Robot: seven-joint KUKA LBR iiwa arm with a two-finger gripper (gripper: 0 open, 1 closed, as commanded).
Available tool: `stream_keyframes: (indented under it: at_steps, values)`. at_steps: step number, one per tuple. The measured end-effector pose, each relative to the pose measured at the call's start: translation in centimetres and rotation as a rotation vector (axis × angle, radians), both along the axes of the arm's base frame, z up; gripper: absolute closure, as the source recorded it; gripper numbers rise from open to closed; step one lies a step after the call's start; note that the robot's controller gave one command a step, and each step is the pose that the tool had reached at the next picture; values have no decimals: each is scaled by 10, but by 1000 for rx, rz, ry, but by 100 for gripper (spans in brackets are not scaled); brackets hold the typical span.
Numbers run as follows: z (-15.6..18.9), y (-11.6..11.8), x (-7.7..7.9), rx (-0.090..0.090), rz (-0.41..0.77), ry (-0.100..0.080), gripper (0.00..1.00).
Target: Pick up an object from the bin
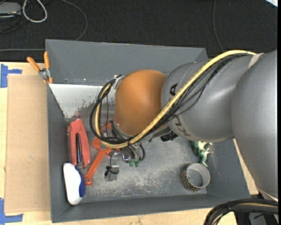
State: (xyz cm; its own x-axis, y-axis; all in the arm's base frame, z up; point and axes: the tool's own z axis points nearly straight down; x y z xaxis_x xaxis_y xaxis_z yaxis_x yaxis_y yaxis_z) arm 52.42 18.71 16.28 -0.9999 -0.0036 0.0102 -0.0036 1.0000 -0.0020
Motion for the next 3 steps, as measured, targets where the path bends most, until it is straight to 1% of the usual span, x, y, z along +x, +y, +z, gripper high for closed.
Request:
stream_keyframes:
  at_steps: [1,2,3]
  values:
    - [5,-1,2,1,-6,-7,0]
    - [-89,-49,69,3,255,-6,0]
    - [-99,-48,76,4,304,-9,0]
